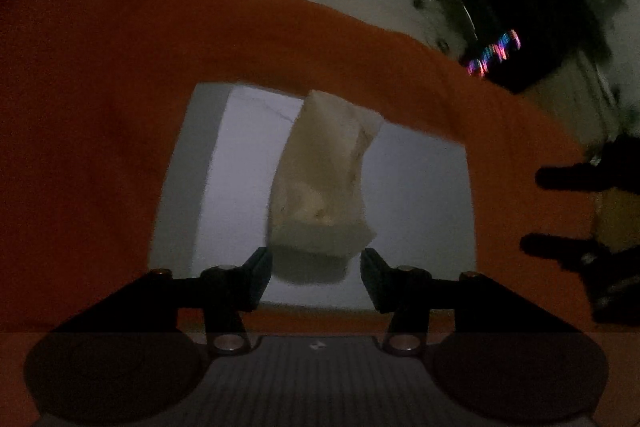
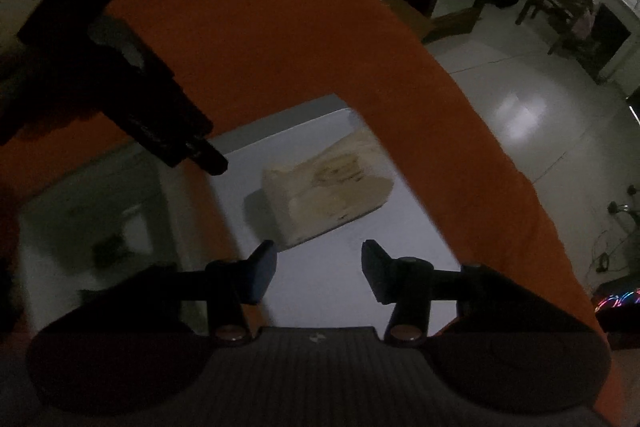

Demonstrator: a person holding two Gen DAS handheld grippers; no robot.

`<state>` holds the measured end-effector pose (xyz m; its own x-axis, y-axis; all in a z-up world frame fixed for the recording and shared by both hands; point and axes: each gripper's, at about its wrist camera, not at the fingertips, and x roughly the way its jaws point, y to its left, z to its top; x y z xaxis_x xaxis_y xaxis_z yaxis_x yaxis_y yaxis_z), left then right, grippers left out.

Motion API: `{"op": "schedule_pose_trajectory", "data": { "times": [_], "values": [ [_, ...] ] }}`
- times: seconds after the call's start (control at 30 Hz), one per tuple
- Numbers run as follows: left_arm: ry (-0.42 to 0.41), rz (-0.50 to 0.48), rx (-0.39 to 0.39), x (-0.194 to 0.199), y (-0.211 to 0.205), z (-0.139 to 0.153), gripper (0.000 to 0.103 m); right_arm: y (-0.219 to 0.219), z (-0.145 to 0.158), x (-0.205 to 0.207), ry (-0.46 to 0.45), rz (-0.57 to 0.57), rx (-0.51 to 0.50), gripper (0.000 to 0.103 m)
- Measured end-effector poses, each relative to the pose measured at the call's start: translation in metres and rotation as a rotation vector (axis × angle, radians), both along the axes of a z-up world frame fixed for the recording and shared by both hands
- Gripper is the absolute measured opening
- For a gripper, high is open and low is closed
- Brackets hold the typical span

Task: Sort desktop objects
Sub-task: 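Move both open tools toward the beige tissue pack, then close the right tool on the tissue pack while the left tool grips its other end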

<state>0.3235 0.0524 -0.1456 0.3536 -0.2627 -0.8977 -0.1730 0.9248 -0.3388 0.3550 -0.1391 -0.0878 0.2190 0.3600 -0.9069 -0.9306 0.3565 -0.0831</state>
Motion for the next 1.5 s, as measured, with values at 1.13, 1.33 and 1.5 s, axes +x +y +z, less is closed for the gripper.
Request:
{"op": "schedule_pose_trajectory", "data": {
  "times": [1.13,1.33,1.5],
  "values": [
    [0.072,0.339,-0.195,0.032,0.018,-0.088,0.038,0.101,-0.149,0.113,0.113,0.011,-0.115,0.009],
    [0.071,0.327,-0.162,0.034,0.023,-0.086,0.038,0.079,-0.138,0.107,0.142,-0.190,-0.074,0.009],
    [0.061,0.223,-0.130,0.038,0.005,-0.080,0.038,0.044,-0.139,0.099,0.224,-0.547,-0.063,0.008]
  ]
}}
